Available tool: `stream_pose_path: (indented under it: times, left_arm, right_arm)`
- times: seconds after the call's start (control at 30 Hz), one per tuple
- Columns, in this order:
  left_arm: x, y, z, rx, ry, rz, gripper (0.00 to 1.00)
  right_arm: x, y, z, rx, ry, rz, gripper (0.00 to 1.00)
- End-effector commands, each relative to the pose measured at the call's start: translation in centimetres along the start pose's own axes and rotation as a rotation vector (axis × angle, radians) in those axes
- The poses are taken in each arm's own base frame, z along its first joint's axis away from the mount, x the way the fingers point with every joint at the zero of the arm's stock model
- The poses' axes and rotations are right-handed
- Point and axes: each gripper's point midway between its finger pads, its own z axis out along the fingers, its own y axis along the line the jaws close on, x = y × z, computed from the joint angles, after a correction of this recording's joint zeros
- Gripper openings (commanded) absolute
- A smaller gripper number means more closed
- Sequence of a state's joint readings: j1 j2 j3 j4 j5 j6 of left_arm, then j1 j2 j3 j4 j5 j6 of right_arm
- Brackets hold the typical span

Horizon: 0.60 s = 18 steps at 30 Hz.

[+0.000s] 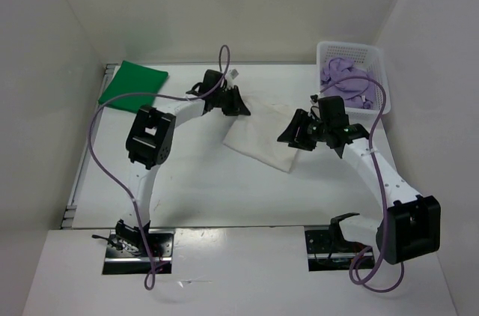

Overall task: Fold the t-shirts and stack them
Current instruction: Put the neatly folded tshirt into the corner of the board with the left arm

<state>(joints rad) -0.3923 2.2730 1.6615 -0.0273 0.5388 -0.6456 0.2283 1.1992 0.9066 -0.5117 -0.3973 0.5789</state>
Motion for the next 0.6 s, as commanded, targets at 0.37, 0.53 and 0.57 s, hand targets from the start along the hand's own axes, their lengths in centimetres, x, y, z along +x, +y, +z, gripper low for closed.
stream_pose_path:
  times: [0.37,0.53,0.57]
  left_arm:
    - [-23.8,3.8,-31.7,-0.052,-0.737,-0.070,0.15]
    - [-16.7,16.9,-40.4,-0.262,-1.021,-0.535,0.88]
    - [-15.3,18.0,-40.5,-0.273,-1.020,-0.591,1.00]
  right_arm:
    - [-0.1,-0.2,1.5,-0.036,0.054,-0.010,0.58]
    - [-0.5,-0.1,2.1,-0.039,0.070,-0.015,0.58]
    - [-0.3,-0.2,2.2,-0.044,0.082,-0.021,0.59]
